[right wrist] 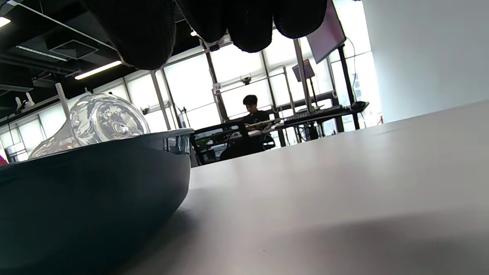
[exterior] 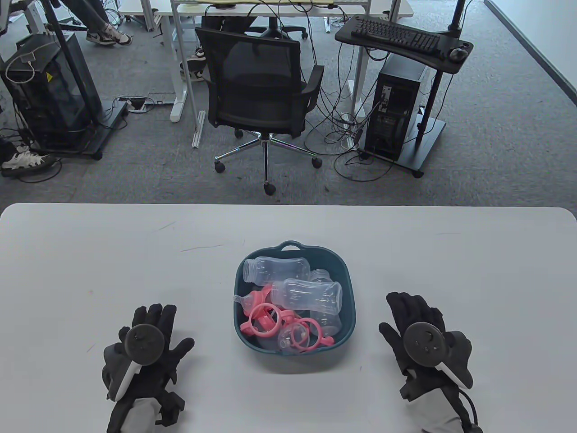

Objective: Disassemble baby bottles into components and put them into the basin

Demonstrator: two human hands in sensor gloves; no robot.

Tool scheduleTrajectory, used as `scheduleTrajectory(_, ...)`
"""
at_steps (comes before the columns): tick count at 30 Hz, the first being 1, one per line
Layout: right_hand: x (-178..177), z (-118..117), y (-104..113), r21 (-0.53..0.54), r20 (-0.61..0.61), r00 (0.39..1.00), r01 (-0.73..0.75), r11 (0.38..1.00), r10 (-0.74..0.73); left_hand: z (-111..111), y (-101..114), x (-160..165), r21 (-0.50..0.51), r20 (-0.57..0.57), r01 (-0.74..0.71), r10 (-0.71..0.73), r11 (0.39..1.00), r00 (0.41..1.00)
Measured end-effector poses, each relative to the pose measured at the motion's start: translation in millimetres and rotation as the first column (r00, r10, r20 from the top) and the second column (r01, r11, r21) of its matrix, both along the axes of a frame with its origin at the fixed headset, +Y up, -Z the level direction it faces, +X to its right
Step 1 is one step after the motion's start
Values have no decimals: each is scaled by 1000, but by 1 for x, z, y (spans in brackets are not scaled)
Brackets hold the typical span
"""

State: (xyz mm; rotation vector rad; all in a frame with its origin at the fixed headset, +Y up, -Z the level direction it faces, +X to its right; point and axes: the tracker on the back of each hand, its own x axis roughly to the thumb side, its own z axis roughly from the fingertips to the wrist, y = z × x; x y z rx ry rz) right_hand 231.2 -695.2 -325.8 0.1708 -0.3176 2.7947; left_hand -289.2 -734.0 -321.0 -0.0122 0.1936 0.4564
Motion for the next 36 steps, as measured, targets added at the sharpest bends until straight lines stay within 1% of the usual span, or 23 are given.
scheduleTrajectory(4,8,4,-10,16,17,1000,2,1000,-2,-1,-2,0,-20,-3,9,-9,1000,1000)
scheduleTrajectory(10,17,5,-20,6,23,999,29,1000,-29,-4,-6,0,-38,-5,12,-12,999,1000)
scheduleTrajectory(18,22,6,-27,-2,31,999,26,1000,-26,-7,-10,4,-64,5,32,-31,997,999)
scheduleTrajectory(22,22,5,-29,-9,33,999,16,1000,-15,-7,-10,6,-60,20,63,-62,996,998)
scheduleTrajectory(36,23,6,-30,-21,34,999,28,999,-28,-6,-12,4,-67,20,81,-79,994,997)
